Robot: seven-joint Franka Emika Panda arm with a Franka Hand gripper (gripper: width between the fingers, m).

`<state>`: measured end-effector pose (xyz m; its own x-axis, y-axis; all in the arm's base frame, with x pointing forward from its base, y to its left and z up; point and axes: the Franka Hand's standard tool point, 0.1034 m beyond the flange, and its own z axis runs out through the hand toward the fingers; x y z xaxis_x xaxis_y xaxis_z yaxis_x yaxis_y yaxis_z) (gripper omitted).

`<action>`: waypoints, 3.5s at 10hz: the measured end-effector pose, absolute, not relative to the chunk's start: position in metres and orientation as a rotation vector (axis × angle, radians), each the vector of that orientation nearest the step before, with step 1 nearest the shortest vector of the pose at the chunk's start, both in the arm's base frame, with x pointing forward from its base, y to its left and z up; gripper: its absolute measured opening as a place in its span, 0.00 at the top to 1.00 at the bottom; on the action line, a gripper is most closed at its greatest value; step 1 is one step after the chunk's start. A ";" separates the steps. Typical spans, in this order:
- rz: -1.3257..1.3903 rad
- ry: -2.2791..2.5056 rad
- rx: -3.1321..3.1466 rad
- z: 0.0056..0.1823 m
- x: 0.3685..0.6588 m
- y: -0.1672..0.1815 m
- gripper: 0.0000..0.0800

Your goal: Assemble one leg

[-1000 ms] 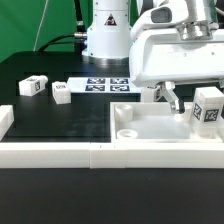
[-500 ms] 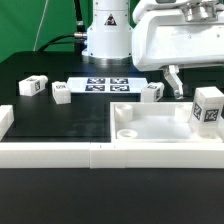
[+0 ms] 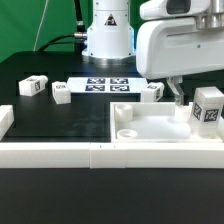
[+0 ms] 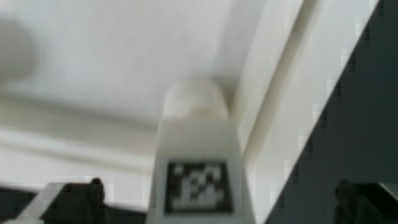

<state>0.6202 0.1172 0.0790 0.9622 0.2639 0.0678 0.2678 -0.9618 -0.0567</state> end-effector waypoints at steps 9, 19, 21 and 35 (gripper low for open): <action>0.064 -0.419 -3.039 0.080 0.627 0.119 0.64; 0.017 0.955 -2.898 0.076 0.625 0.123 0.64; 0.036 1.455 -2.694 0.075 0.623 0.130 0.64; -0.057 -0.021 -3.103 0.079 0.633 0.126 0.19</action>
Offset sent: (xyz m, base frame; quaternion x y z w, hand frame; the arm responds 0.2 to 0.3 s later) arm 0.0012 0.0012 0.0016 -0.0055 0.0127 -0.0095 0.9999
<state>0.6331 0.1263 0.0792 0.9992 0.0129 0.0367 0.0143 -0.9992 -0.0380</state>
